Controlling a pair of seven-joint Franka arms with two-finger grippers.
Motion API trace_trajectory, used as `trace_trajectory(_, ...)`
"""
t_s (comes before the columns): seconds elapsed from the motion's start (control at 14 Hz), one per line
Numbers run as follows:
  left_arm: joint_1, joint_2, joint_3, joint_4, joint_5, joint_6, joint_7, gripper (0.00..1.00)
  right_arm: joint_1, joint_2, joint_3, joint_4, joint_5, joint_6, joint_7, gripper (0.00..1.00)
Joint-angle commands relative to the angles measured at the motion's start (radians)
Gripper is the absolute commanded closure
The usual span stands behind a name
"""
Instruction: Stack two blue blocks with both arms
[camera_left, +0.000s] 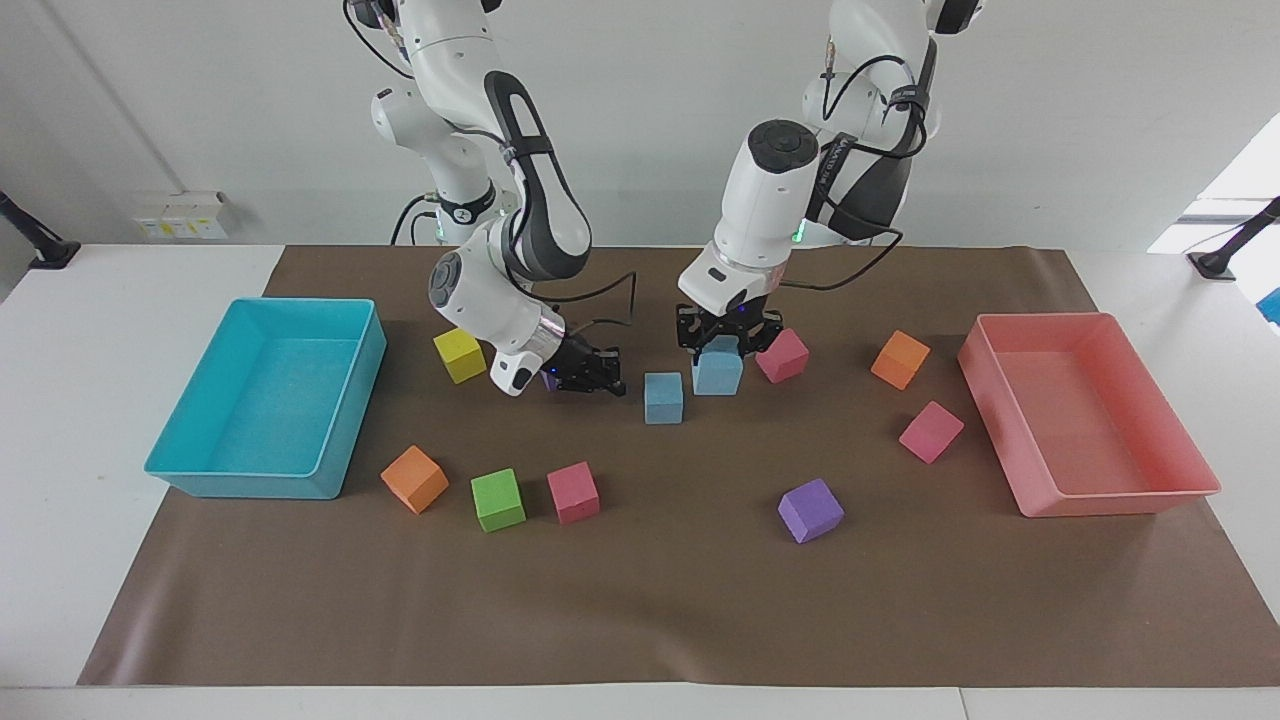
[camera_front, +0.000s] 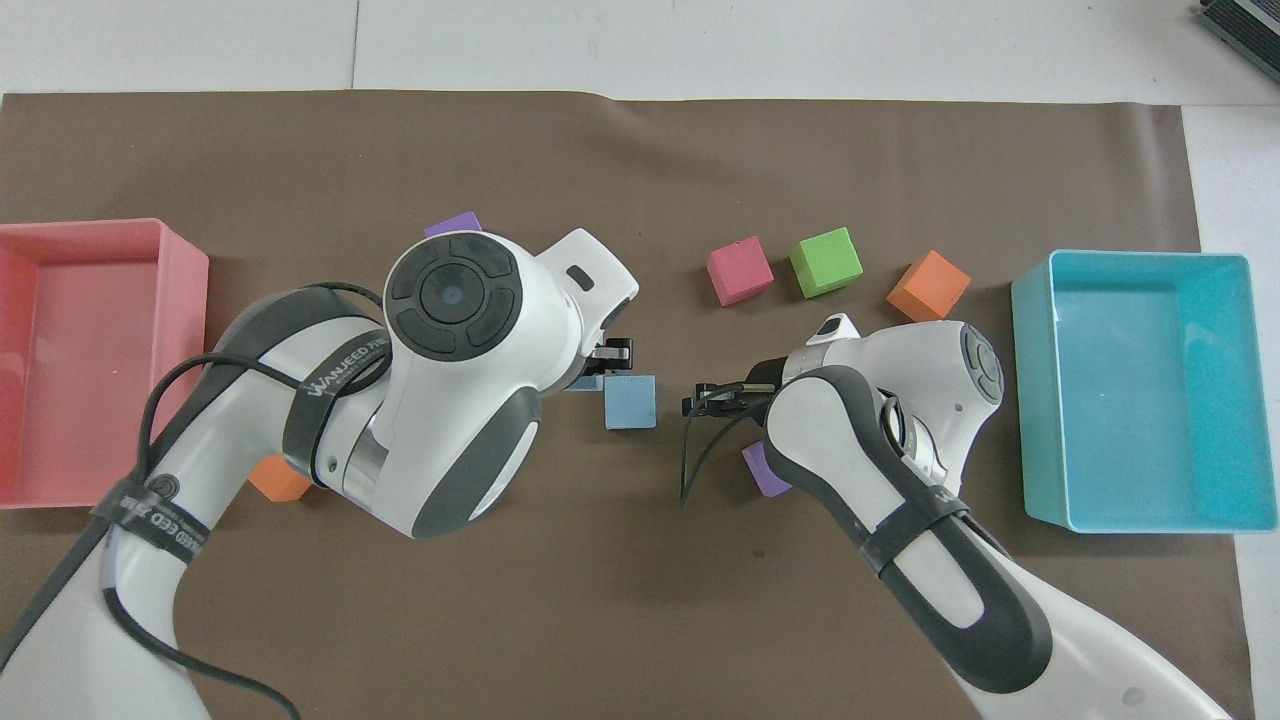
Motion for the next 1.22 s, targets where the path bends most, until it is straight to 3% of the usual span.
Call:
trace_trajectory(0.0, -0.026, 0.018, 0.011, 0.030, -0.009, -0.016, -0.026, 1.00, -0.008, -0.007, 0.005, -0.043, 0.121, 0.016, -0.101, 1.00)
trace_trajectory(1.15, -0.096, 0.097, 0.011, 0.029, -0.017, -0.006, -0.121, 1.00, -0.012, -0.002, 0.005, -0.050, 0.192, 0.014, -0.150, 1.00)
